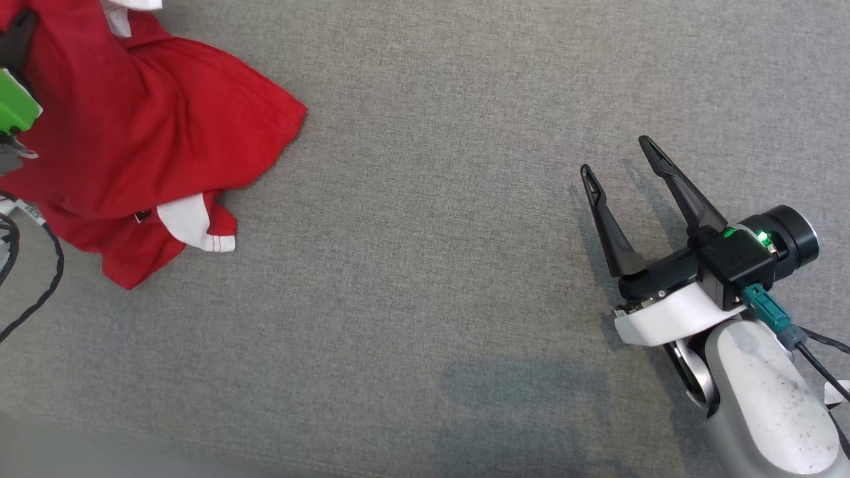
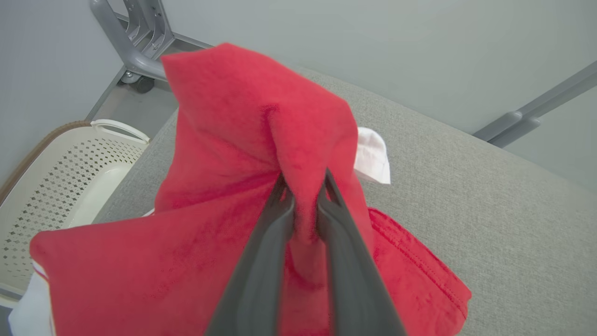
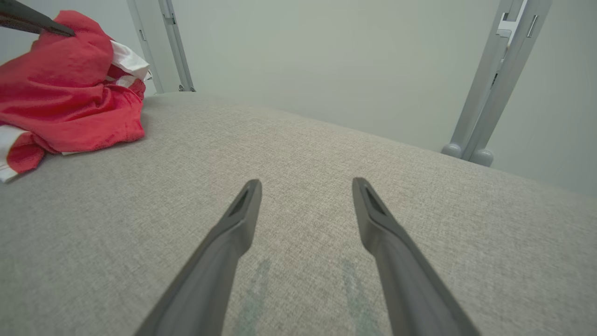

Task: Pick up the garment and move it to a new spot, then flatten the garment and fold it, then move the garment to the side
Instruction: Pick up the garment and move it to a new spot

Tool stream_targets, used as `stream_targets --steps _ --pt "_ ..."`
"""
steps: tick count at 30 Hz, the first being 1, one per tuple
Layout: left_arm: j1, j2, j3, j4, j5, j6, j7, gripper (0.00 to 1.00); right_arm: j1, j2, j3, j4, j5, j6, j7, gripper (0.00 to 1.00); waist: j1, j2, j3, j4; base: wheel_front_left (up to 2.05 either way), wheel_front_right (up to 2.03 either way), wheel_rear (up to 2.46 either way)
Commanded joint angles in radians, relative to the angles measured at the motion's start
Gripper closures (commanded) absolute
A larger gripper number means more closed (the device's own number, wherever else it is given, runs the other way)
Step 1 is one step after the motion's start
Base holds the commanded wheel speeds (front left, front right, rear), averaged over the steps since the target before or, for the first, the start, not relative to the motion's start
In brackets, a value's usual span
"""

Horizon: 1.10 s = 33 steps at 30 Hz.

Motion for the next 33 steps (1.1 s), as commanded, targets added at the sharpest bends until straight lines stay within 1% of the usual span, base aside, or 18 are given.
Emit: stream_targets --steps 1,7,12,13,16,19,22,23,27,33 --pt "0.019 0.022 -0.017 -0.037 -0.026 -0.003 0.008 1.0 0.013 0.004 -0.008 0.0 0.007 0.0 -0.003 0.0 -0.0001 0.0066 -0.013 0.008 0.0 0.0 0.0" --pt "0.048 0.101 -0.065 -0.173 -0.083 -0.003 0.026 1.0 0.036 0.038 -0.01 0.011 0.017 0.0 -0.003 0.0 -0.0001 0.0066 -0.045 0.005 0.0 0.0 0.0" --pt "0.061 0.149 -0.081 -0.281 -0.103 -0.003 0.041 1.0 0.056 0.055 -0.017 0.015 0.024 0.0 -0.003 0.0 -0.0001 0.0066 -0.078 -0.005 0.0 0.0 0.0" --pt "0.061 0.149 -0.081 -0.281 -0.103 -0.003 0.041 1.0 0.056 0.055 -0.017 0.015 0.024 0.0 -0.003 0.0 -0.0001 0.0066 -0.078 -0.005 0.0 0.0 0.0" --pt "0.062 0.176 -0.084 -0.343 -0.099 -0.003 0.051 1.0 0.061 0.064 -0.025 0.012 0.03 0.0 -0.003 0.0 -0.0001 0.0066 -0.096 -0.013 0.0 0.0 0.0" --pt "0.057 0.2 -0.075 -0.399 -0.088 0.012 0.054 1.0 0.069 0.075 -0.03 0.01 0.034 0.0 -0.003 0.0 -0.0001 0.0066 -0.112 -0.024 0.0 0.0 0.0" --pt "0.044 0.211 -0.069 -0.453 -0.082 0.03 0.06 1.0 0.077 0.084 -0.037 0.01 0.04 0.0 -0.003 0.0 -0.0001 0.0066 -0.13 -0.036 0.0 0.0 0.0" --pt "0.032 0.217 -0.07 -0.492 -0.079 0.037 0.067 1.0 0.084 0.09 -0.04 0.011 0.042 0.0 -0.003 0.0 -0.0001 0.0066 -0.145 -0.047 0.0 0.0 0.0" --pt "0.02 0.21 -0.086 -0.589 -0.081 0.046 0.096 1.0 0.1 0.105 -0.049 0.01 0.047 0.0 -0.003 0.0 -0.0001 0.0066 -0.173 -0.078 0.0 0.0 0.0" --pt "0.043 0.149 -0.145 -0.746 -0.097 0.072 0.141 1.0 0.127 0.125 -0.068 0.001 0.054 0.0 -0.003 0.0 -0.0001 0.0066 -0.224 -0.149 0.0 0.0 0.0"
